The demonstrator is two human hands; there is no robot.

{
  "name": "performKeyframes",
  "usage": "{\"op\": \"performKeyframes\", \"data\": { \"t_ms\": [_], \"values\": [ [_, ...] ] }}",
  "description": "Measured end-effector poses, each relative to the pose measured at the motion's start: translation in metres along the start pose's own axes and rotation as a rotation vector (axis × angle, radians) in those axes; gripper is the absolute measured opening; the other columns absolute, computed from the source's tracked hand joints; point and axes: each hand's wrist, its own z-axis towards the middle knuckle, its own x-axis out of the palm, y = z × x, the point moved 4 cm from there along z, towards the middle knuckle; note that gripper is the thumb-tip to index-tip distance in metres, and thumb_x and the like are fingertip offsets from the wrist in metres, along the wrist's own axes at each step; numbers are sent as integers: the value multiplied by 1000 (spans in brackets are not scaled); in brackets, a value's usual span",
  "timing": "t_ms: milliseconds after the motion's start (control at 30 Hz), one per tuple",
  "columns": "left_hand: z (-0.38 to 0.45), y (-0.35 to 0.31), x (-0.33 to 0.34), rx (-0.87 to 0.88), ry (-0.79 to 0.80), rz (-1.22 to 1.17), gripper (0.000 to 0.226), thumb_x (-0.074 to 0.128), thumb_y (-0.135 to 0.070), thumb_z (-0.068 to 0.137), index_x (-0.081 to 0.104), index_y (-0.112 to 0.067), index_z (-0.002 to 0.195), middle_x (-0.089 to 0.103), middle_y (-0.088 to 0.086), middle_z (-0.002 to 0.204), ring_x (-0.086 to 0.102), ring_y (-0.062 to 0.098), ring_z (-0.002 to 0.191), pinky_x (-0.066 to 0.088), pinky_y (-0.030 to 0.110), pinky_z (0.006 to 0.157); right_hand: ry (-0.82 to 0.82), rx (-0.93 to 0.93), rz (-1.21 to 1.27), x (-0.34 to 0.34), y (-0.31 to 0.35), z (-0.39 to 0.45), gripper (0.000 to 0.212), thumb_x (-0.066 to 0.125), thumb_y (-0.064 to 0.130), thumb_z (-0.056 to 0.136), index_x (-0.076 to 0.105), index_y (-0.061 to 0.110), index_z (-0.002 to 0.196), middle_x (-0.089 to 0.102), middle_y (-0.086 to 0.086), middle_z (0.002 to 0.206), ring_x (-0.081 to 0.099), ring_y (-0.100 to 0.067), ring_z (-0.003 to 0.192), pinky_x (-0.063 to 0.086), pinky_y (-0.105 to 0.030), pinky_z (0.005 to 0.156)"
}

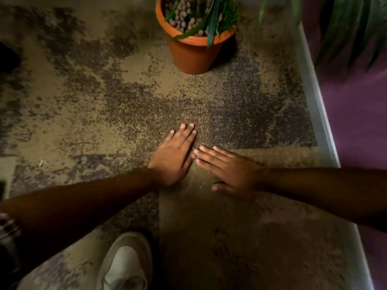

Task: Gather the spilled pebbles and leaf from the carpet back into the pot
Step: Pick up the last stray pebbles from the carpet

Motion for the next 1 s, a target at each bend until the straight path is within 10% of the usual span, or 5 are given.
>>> {"op": "performKeyframes", "data": {
  "t_ms": [400,733,1000],
  "values": [
    [-87,-37,25,-243,14,146,84,32,-59,100,14,-2,159,1,20,167,-3,34,155,12,51,125,-169,751,192,34,-9,-110,86,30,61,98,22,2,160,7,-16,170,3,-32,159,16,-56,125],
    [-78,-44,28,125,-16,-134,53,44,-30,105,36,-14,155,26,2,165,22,20,153,28,45,121,-369,306,231,24,40,-72,42,50,9,100,59,7,141,51,-10,152,47,-28,143,40,-42,116],
    [-97,-8,-5,315,-62,-96,37,45,-18,99,67,-12,129,64,10,123,52,24,112,47,31,93,-405,180,203,10,10,-91,26,65,-1,90,75,9,111,71,-9,116,65,-30,102,55,-37,87]
  ]
}}
